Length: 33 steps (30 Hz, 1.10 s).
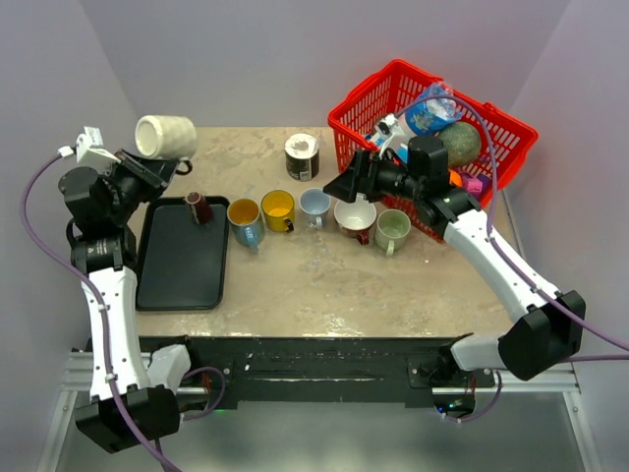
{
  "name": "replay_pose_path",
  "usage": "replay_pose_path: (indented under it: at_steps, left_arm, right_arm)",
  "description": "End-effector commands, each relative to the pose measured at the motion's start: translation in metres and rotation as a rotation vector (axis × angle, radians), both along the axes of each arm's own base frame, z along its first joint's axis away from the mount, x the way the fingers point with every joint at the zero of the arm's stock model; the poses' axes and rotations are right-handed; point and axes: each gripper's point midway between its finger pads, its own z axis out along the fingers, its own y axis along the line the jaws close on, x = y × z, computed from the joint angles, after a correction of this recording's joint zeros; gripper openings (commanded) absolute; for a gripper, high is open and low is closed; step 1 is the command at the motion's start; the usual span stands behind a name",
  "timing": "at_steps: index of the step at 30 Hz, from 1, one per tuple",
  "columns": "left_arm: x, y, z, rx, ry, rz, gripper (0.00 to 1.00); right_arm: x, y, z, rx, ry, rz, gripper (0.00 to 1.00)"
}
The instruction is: Turn the mug right side up
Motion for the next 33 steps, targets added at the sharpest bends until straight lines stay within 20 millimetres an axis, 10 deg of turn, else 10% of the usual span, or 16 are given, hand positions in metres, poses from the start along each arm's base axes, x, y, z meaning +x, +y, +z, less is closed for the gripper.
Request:
replay_pose_path:
  at_steps: [1,8,22,33]
  left_arm:
    - [-0.017,-0.066,0.083,-0.279,-0.279,-0.335,0.00]
    - [-0.036,-0.109,0.128,-0.385,-0.403,-0.506,0.00]
    - [-0.046,-0.194,0.134,-0.499,-0.447,-0.749,0.00]
    - [-0.044,-0.202,0.133,-0.453,-0.523,-0.777,0.00]
  right_arm:
    - [-0.006,0.023,0.061,0.171,-0.151,0.132,0.99]
    - [-0.003,0.048,0.096,0.265,-0.214,0.209,0.99]
    - [-0.029,0.105,0.161,0.427,-0.322,0.306,0.99]
    - [-0.013,0.116,0.167,0.506,-0.252,0.276,0.74]
